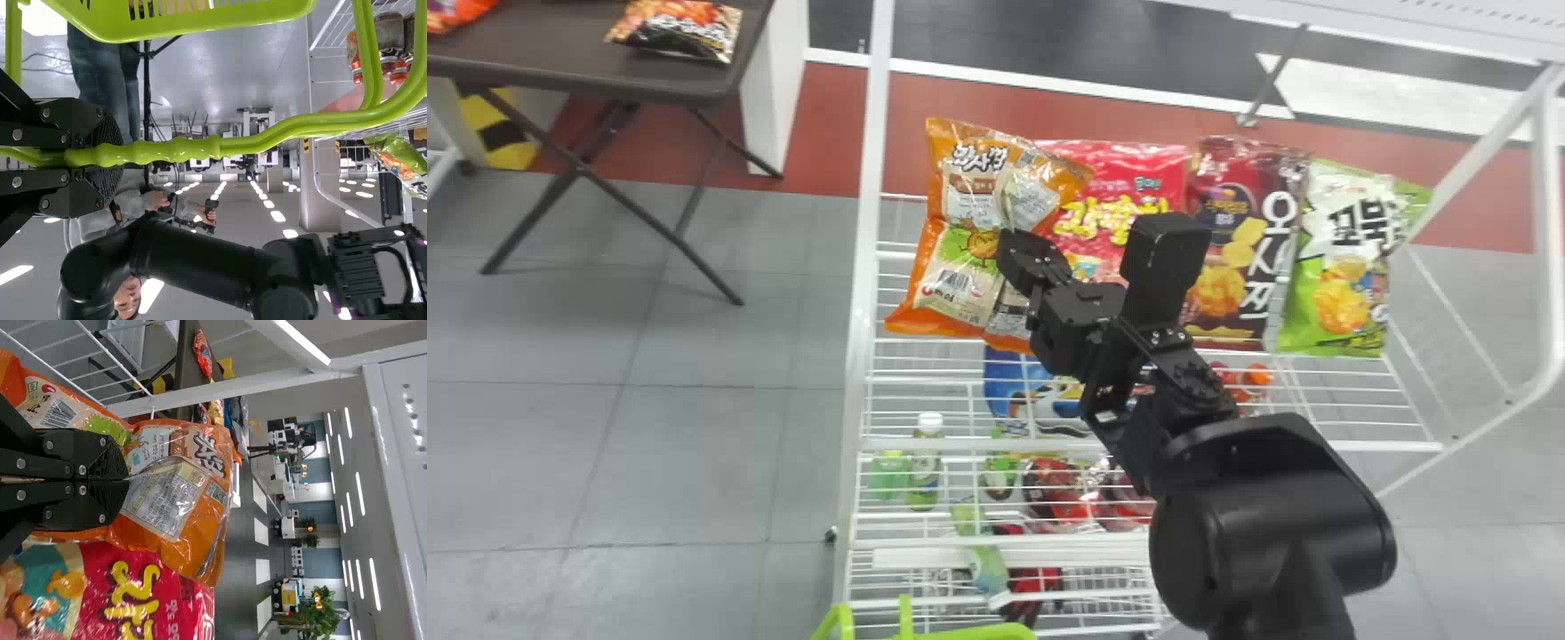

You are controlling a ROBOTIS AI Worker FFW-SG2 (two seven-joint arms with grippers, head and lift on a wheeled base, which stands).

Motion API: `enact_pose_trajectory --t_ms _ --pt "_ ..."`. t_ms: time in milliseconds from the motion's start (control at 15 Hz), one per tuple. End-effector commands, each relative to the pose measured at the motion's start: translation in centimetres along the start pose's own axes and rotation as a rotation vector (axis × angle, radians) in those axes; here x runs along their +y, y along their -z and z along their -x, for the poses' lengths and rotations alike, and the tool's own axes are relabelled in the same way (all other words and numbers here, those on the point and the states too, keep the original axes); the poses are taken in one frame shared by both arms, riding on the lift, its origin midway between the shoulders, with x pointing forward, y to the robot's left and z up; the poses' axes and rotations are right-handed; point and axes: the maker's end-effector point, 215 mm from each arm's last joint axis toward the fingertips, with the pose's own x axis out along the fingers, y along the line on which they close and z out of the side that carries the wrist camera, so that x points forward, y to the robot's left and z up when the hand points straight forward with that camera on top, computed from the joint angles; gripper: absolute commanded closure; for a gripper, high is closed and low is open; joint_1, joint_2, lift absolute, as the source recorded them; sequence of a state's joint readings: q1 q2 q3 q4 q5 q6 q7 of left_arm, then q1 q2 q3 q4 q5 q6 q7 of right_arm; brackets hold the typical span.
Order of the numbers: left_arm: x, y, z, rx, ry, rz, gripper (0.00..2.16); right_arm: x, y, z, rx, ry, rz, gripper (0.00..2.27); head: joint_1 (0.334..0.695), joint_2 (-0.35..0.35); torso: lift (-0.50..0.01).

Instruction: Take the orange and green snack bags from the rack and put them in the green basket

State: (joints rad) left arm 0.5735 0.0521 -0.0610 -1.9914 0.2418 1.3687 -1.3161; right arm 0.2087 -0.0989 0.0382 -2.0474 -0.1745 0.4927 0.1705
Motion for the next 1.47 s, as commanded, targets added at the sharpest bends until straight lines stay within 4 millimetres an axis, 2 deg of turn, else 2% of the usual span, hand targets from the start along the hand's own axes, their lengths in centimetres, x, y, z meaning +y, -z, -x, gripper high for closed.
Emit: enact_pose_trajectory --t_ms 0,67,133,267,467,667,933,1133,1267,1400 --pt "-0.1 0.0 -0.1 0.001 0.0 -0.002 2.15 -0.9 0.4 4.5 0.046 -0.017 -0.066 2.11 0.695 -0.31 0.0" --pt "-0.2 0.0 -0.2 0.001 0.002 -0.002 2.15 -1.0 0.9 6.5 0.079 -0.032 -0.08 2.11 0.695 -0.334 0.0" --pt "-0.3 0.0 -0.4 0.004 -0.001 -0.008 2.15 -1.2 0.6 8.3 0.084 -0.045 -0.096 2.11 0.695 -0.35 0.0" --pt "-0.2 -0.1 -1.0 0.014 -0.01 -0.016 2.15 -1.8 0.9 11.2 0.136 -0.066 -0.124 2.11 0.695 -0.35 0.0" --pt "-0.2 -0.4 -1.3 0.004 -0.007 -0.015 2.15 -1.1 2.1 15.3 0.254 -0.098 -0.119 2.11 0.695 -0.35 0.0" --pt "-0.6 -1.5 -0.6 -0.038 0.006 -0.032 2.15 0.6 4.0 19.3 0.371 -0.15 -0.168 2.11 0.695 -0.35 0.0" --pt "-1.2 -2.7 0.9 -0.094 0.01 -0.047 2.15 2.5 7.4 23.4 0.54 -0.21 -0.226 2.11 0.695 -0.35 0.0" --pt "-1.6 -3.0 1.6 -0.112 0.015 -0.054 2.15 1.6 11.1 26.3 0.682 -0.192 -0.258 2.11 0.695 -0.35 0.0" --pt "-1.6 -3.3 1.9 -0.121 0.014 -0.055 2.15 2.5 13.5 28.4 0.775 -0.217 -0.315 2.11 0.695 -0.35 0.0" --pt "-1.6 -3.5 2.0 -0.123 0.015 -0.058 2.15 4.0 15.8 29.2 0.833 -0.258 -0.366 2.11 0.695 -0.35 0.0"
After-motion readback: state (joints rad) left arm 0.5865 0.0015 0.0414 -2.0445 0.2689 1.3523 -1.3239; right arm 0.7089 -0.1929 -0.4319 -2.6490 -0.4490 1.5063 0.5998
